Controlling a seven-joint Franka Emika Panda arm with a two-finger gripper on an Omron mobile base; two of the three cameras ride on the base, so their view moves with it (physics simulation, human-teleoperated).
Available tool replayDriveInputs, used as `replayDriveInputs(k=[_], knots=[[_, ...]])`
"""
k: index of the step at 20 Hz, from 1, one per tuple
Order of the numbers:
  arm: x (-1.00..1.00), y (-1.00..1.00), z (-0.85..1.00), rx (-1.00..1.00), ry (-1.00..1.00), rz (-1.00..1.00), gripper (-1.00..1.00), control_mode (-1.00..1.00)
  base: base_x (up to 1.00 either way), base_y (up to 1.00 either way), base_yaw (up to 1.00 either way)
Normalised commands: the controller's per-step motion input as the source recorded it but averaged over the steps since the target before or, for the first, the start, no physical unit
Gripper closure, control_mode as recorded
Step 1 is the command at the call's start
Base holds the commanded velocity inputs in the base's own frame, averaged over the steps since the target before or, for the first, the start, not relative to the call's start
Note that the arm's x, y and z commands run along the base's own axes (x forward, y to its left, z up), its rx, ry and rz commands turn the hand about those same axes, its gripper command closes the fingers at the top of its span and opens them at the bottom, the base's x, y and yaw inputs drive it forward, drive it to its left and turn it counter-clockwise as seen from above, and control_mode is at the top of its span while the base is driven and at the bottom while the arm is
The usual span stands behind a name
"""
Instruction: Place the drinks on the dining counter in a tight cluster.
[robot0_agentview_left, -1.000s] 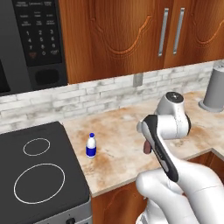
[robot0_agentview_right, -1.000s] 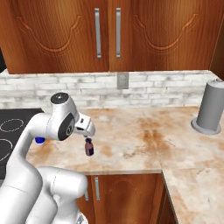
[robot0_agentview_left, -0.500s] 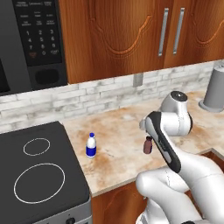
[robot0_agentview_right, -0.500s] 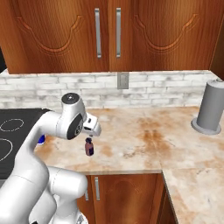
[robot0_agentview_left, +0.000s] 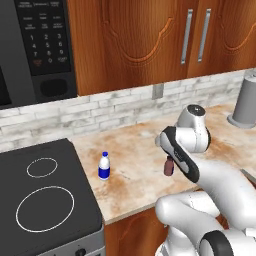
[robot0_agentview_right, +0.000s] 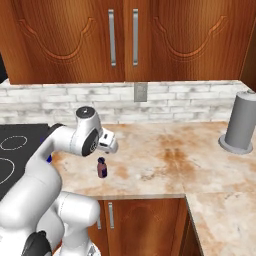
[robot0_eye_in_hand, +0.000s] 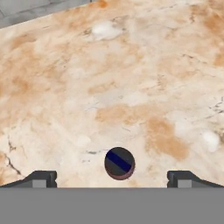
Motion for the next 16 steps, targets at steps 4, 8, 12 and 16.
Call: replayDriveInputs(k=[4,8,12,16], knots=[[-0.08,-0.19,0.0,0.0,0.05,0.0,-1.0,-1.0,0.0,0.0,0.0],[-0.18,0.01,0.0,0.0,0.01,0.0,-1.0,-1.0,0.0,0.0,0.0],[0.2,0.25,0.0,-0.03,0.0,-0.01,-1.0,-1.0,0.0,0.0,0.0],[0.26,0.12,-0.09,-0.07,0.0,0.0,-1.0,-1.0,0.0,0.0,0.0]])
